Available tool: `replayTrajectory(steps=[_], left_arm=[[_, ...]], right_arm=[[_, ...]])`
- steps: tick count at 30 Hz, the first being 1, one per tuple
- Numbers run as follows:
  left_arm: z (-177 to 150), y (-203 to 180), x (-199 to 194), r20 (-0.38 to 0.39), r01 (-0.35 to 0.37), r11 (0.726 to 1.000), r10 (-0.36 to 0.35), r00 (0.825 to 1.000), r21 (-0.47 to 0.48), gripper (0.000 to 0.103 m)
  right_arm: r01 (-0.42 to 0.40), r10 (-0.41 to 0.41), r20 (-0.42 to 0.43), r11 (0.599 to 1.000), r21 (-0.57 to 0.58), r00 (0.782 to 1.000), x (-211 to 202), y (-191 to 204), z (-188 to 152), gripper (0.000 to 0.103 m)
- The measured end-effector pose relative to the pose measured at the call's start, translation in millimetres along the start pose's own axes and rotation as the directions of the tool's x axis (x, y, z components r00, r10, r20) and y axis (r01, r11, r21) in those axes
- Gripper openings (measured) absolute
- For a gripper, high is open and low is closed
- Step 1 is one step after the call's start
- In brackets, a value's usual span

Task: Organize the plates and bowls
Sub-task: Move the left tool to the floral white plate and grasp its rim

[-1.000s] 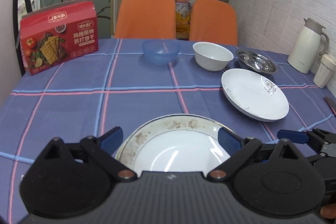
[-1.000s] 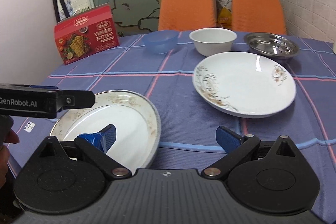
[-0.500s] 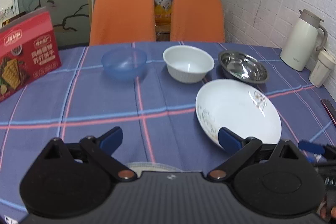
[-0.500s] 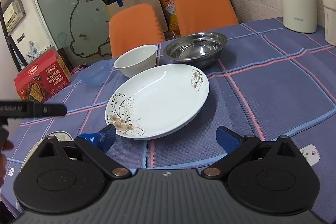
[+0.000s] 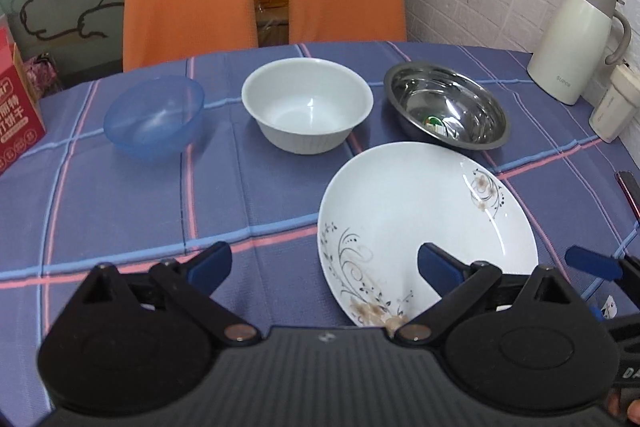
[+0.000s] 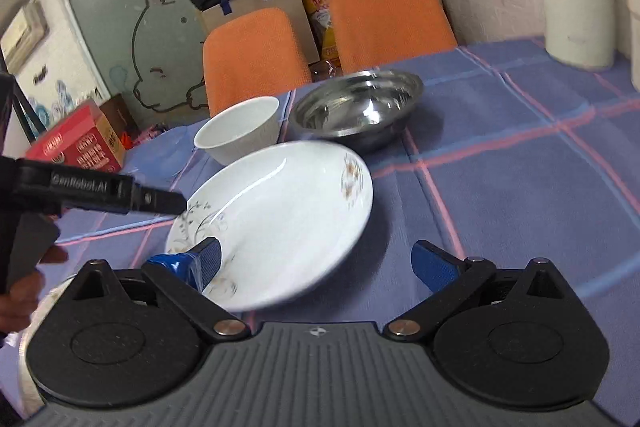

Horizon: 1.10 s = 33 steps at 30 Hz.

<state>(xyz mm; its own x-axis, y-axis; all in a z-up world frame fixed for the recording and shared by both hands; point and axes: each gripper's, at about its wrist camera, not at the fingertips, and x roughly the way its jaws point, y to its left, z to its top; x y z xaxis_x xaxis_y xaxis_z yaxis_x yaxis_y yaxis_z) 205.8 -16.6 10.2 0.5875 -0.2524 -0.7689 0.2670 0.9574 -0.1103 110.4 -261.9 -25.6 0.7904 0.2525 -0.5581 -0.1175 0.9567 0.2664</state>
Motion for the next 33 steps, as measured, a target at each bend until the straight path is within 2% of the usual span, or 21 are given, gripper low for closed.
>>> replayTrajectory(steps=[4,8,16,23,26,29,31,33], left_arm=[[4,-7,23,-0.032,0.006,1.0,-0.006,0.999,0.009,0.098],[11,-11,47,-0.064,-0.04,0.999,0.042,0.997,0.031,0.098],[13,-6,59,-0.076,-0.022,0.999,0.024,0.997,0.023,0.098],[7,-7,65,-0.072,-0.03,0.999,0.032,0.997,0.032,0.097],[6,-6,63,-0.071,-0.029,0.999,0.03,0.997,0.023,0.094],[5,-10,63,-0.067,-0.03,0.999,0.032,0.997,0.026,0.094],[5,-14,63,-0.072,-0.024,0.999,0.026,0.997,0.035,0.094],[5,-14,64,-0.075,-0.019,0.999,0.022,0.997,0.041,0.095]], right_arm=[[0.046,-0.05,-0.047,0.996,-0.08,0.998,30,3,14,0.089],[0.069,-0.083,-0.102,0.989,-0.127,0.991,54,2,17,0.089],[0.054,-0.076,-0.14,0.987,-0.154,0.987,67,8,18,0.089],[0.07,-0.095,-0.122,0.978,-0.198,0.988,71,14,13,0.091],[0.062,-0.085,-0.112,0.978,-0.197,0.99,70,11,12,0.091],[0.091,-0.115,-0.129,0.98,-0.178,0.985,72,18,15,0.091],[0.037,-0.064,-0.138,0.98,-0.195,0.988,74,27,13,0.091],[0.043,-0.071,-0.125,0.976,-0.212,0.99,74,30,10,0.091]])
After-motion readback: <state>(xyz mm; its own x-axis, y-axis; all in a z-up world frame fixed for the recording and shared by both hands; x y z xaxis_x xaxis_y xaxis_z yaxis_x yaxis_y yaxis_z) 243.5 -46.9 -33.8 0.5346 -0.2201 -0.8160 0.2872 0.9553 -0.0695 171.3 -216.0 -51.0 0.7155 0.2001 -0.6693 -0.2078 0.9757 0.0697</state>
